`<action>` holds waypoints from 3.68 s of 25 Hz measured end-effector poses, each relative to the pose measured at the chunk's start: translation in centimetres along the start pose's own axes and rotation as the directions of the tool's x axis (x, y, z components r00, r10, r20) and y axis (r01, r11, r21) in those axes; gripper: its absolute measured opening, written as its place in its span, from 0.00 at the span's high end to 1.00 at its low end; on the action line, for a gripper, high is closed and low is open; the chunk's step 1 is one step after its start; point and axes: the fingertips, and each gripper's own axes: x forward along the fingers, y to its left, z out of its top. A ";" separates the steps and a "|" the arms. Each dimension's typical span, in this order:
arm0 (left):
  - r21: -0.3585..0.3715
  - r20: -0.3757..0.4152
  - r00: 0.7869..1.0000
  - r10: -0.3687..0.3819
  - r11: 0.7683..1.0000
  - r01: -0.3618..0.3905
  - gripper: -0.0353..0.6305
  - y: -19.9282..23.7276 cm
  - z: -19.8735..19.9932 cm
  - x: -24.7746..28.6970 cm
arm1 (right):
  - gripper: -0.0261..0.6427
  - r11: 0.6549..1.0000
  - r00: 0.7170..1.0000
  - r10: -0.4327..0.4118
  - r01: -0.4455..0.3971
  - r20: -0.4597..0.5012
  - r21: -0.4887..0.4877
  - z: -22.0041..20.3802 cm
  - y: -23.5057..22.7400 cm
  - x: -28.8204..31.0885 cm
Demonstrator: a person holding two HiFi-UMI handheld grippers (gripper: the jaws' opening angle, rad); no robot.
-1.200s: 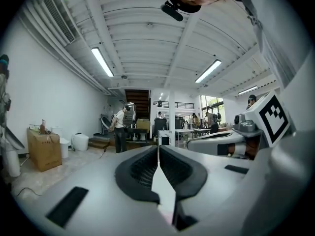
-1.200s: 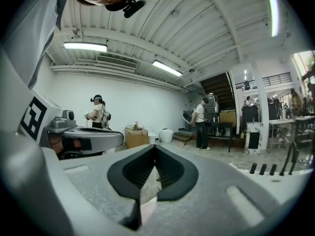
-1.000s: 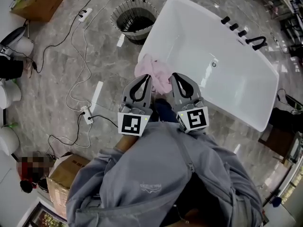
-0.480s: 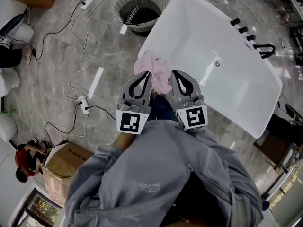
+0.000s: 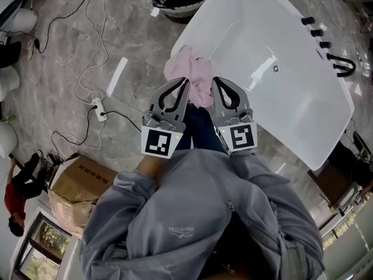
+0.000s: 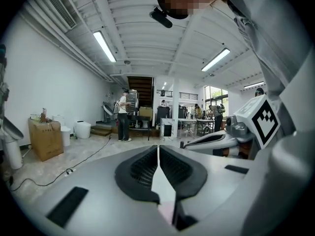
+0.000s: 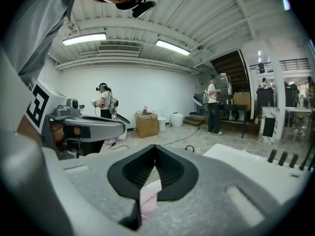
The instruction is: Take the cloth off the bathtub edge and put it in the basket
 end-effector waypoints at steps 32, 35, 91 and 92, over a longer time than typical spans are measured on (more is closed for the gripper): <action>-0.223 -0.228 0.973 -0.041 0.975 -0.011 0.80 -0.1 -21.8 3.9 | 0.84 0.992 0.960 0.097 -0.070 -0.263 0.109 -20.7 -1.9 3.8; -0.228 -0.232 0.971 -0.059 0.974 0.005 0.66 -0.5 -23.2 4.1 | 0.62 0.989 0.951 0.108 -0.074 -0.291 0.127 -22.1 -1.9 3.8; -0.491 -0.522 0.784 -0.336 0.870 0.046 0.74 -2.8 -25.5 3.6 | 0.78 0.959 0.761 0.279 -0.191 -0.586 0.208 -23.0 1.8 3.3; -0.483 -0.517 0.791 -0.327 0.874 0.046 0.74 -2.6 -24.1 3.3 | 0.78 0.959 0.766 0.279 -0.197 -0.579 0.202 -21.7 1.9 3.0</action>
